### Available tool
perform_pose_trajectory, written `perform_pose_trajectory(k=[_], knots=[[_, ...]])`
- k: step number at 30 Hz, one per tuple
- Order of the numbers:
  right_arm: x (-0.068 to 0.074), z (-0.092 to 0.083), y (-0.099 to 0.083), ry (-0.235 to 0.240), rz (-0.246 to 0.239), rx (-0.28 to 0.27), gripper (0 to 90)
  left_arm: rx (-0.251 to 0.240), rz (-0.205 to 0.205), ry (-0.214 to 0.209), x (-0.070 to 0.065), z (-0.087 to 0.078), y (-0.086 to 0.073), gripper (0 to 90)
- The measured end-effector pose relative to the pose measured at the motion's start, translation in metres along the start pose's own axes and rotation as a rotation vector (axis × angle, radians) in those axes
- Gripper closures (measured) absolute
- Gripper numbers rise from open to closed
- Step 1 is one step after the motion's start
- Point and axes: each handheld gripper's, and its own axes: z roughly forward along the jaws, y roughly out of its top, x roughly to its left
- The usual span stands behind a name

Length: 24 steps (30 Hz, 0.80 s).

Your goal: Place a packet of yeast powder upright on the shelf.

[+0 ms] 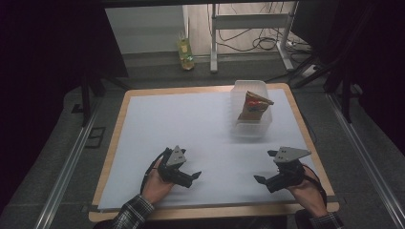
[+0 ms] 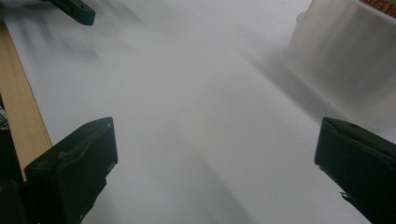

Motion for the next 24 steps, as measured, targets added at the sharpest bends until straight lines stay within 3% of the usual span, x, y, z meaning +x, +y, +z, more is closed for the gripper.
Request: perform_pose_trajectory(k=[9,17,24], knots=[[0.002,0.008,-0.008,0.009,-0.001,0.024,0.0,0.003,-0.002,-0.006,0.000,0.001,-0.001,0.6],[0.004,0.022,-0.018,0.012,-0.017,0.085,0.0,0.003,0.029,-0.009,-0.002,0.004,-0.001,1.0],[0.005,0.028,-0.020,0.022,-0.028,0.120,0.0,-0.003,-0.004,-0.008,0.002,0.004,-0.002,0.4]])
